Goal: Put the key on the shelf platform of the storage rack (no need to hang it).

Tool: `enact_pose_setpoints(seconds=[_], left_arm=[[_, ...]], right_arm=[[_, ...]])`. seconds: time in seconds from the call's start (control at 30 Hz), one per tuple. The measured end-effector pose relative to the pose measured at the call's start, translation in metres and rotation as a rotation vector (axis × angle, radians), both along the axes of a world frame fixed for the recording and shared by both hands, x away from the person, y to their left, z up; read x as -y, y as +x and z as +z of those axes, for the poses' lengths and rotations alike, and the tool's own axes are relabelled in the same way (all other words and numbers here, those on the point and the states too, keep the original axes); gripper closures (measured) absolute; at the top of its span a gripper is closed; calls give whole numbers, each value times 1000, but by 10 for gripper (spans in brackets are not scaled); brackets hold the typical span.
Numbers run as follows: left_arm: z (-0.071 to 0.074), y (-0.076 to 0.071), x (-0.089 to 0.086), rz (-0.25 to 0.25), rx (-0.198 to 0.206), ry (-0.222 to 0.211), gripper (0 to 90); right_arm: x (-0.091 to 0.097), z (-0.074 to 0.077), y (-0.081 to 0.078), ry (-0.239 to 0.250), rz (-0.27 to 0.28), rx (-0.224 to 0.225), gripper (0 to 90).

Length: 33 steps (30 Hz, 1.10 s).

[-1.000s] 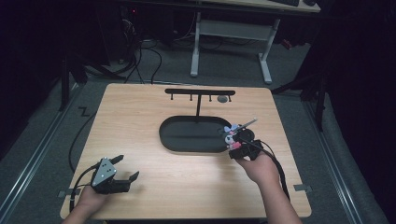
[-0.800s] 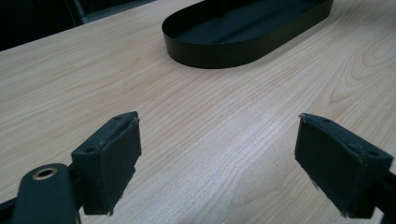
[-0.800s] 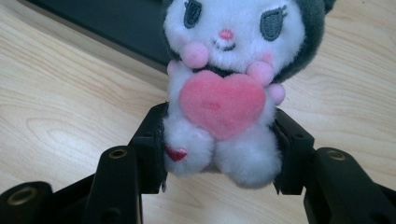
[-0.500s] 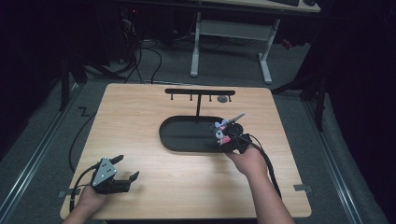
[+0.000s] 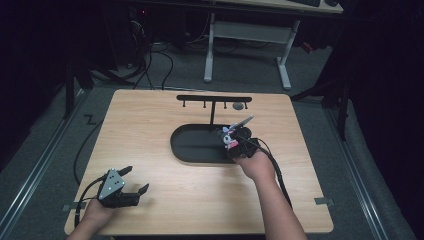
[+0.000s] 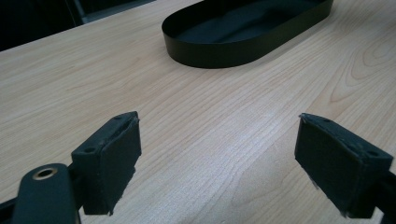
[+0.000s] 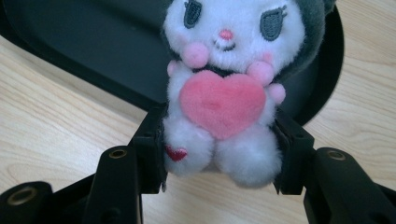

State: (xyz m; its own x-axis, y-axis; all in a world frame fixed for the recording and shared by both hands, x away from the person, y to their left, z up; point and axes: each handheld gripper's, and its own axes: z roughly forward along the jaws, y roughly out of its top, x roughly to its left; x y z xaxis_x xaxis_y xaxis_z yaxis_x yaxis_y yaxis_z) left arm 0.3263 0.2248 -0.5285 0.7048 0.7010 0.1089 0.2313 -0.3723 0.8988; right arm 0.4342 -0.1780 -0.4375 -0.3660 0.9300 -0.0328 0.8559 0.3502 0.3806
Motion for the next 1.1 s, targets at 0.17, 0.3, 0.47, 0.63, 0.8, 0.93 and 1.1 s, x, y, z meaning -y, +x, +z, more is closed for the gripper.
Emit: enact_pose_setpoints(seconds=[0.17, 0.3, 0.47, 0.63, 0.8, 0.93, 1.1], left_arm=[[0, 0, 0, 1, -2, 0, 155], [0, 0, 0, 1, -2, 0, 155], [0, 0, 0, 0, -3, 0, 155], [0, 0, 0, -1, -3, -1, 155], [0, 0, -1, -2, -4, -2, 155], [0, -1, -1, -3, 3, -4, 155], [0, -1, -1, -4, 5, -5, 155]], right_arm=[[-3, -4, 7, 0, -4, -8, 479], [-5, -5, 12, 1, -12, -13, 479], [-9, -5, 20, -4, -15, -5, 478], [-13, -7, 27, -10, -10, -10, 479], [-15, -15, 30, -24, -13, -29, 478], [-15, -19, 27, -12, -11, -49, 478], [-10, -22, 19, -11, -11, -77, 477]])
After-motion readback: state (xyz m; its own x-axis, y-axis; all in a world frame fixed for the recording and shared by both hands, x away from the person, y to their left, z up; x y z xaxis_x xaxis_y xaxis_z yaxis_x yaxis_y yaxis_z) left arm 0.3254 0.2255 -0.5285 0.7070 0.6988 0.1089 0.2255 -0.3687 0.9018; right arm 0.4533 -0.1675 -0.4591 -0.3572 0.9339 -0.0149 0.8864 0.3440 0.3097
